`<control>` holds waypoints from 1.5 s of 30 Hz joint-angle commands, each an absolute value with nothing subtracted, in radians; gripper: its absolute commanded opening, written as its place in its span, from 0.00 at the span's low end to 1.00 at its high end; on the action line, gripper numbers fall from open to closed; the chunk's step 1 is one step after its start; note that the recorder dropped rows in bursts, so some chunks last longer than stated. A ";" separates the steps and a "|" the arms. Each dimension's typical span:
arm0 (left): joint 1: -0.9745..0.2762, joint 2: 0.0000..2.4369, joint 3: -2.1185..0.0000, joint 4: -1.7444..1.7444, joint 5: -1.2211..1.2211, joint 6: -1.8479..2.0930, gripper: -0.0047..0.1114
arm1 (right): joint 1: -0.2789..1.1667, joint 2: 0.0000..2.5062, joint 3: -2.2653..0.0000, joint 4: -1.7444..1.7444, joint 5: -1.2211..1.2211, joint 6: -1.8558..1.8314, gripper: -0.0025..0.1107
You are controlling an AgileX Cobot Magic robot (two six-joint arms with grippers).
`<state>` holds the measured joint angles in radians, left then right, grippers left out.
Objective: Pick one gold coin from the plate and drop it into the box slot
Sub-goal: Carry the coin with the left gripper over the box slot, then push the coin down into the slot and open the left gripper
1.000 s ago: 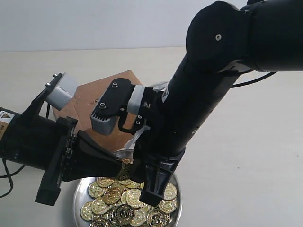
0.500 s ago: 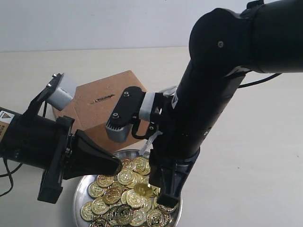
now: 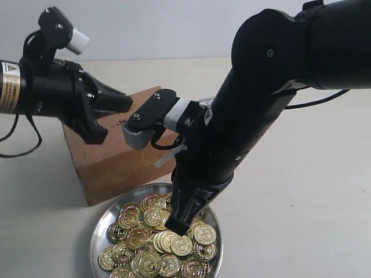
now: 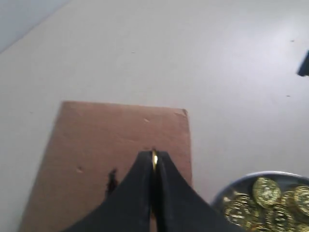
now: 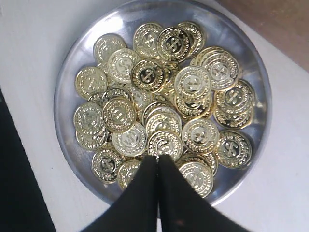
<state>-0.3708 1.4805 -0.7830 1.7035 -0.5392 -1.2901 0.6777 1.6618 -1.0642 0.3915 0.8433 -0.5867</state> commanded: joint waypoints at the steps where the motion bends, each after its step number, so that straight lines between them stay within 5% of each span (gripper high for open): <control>1: -0.348 1.543 -0.899 1.744 -0.498 -1.291 0.04 | 0.674 1.652 -1.064 0.386 0.824 -0.575 0.02; 11: -0.229 1.699 -0.965 1.744 -0.747 -1.316 0.04 | 0.674 1.652 -1.064 0.386 0.816 -0.575 0.02; 45: -0.270 1.779 -0.896 1.744 -0.626 -1.155 0.04 | 0.674 1.652 -1.064 0.386 0.818 -0.575 0.02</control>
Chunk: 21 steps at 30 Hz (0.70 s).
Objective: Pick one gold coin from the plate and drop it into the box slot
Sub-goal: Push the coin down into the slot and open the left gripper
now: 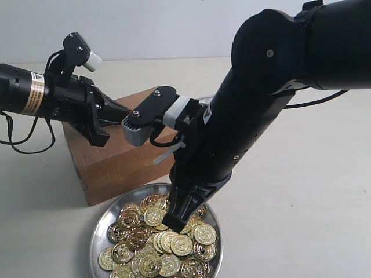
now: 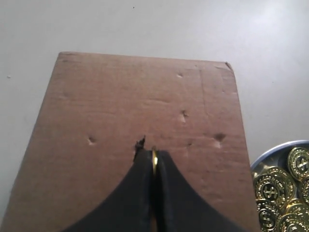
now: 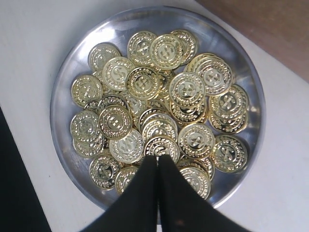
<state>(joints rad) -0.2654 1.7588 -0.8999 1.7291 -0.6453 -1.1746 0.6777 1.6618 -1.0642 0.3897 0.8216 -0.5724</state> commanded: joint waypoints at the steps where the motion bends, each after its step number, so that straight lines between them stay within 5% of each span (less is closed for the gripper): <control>1: -0.270 1.779 -0.896 1.744 -0.615 -1.145 0.04 | 0.674 1.652 -1.064 0.386 0.816 -0.577 0.02; 21: -0.270 1.779 -0.933 1.714 -0.595 -1.079 0.04 | 0.674 1.652 -1.064 0.386 0.816 -0.577 0.02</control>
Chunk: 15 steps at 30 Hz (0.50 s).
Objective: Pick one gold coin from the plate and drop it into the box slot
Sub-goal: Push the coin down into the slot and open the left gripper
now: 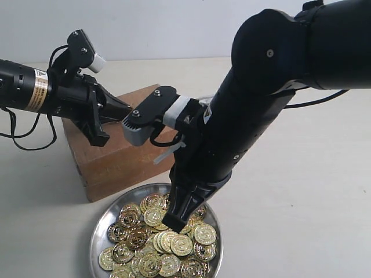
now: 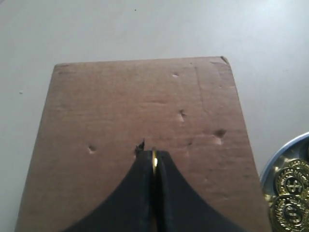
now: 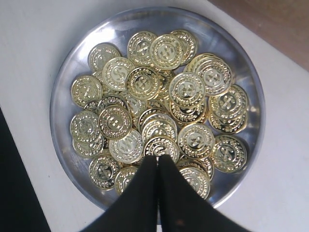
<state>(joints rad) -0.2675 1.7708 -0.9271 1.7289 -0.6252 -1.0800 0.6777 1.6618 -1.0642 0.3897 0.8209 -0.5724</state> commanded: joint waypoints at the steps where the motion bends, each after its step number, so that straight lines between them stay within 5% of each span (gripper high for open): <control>1: -0.270 1.779 -0.933 1.706 -0.595 -1.079 0.04 | 0.674 1.652 -1.064 0.386 0.816 -0.577 0.02; 11: -0.270 1.779 -0.933 1.708 -0.608 -1.079 0.08 | 0.674 1.652 -1.064 0.386 0.816 -0.577 0.02; 13: -0.270 1.779 -0.933 1.708 -0.608 -1.079 0.18 | 0.674 1.652 -1.064 0.386 0.816 -0.577 0.02; 15: -0.270 1.779 -0.933 1.708 -0.620 -1.079 0.39 | 0.674 1.652 -1.064 0.386 0.816 -0.577 0.02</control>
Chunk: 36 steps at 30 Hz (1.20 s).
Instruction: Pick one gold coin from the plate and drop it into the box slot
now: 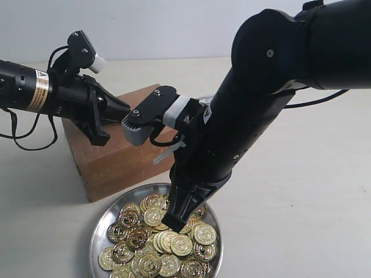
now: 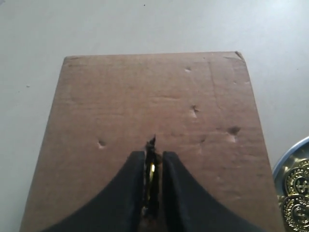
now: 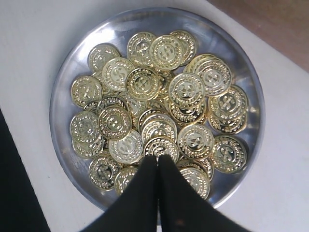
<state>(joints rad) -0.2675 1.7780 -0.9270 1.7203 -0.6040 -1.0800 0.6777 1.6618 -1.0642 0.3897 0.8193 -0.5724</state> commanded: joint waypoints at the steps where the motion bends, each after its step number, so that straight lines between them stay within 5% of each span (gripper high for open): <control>1: -0.270 1.779 -0.933 1.705 -0.621 -1.079 0.45 | 0.674 1.652 -1.064 0.386 0.816 -0.577 0.02; 5: -0.270 1.777 -0.933 1.680 -0.622 -1.079 0.52 | 0.674 1.652 -1.064 0.386 0.816 -0.577 0.02; 8: -0.270 1.732 -0.933 1.685 -0.679 -1.083 0.26 | 0.674 1.652 -1.064 0.386 0.799 -0.581 0.02; 9: -0.270 1.686 -0.933 1.696 -0.695 -1.084 0.04 | 0.674 1.652 -1.064 0.386 0.760 -0.583 0.02; 22: -0.270 1.371 -0.848 1.744 -0.686 -1.319 0.04 | 0.659 1.504 -1.000 0.240 0.208 -0.479 0.02; 36: -0.267 1.041 -0.683 1.722 -0.408 -1.487 0.04 | 0.562 1.092 -0.874 0.224 0.134 -0.426 0.02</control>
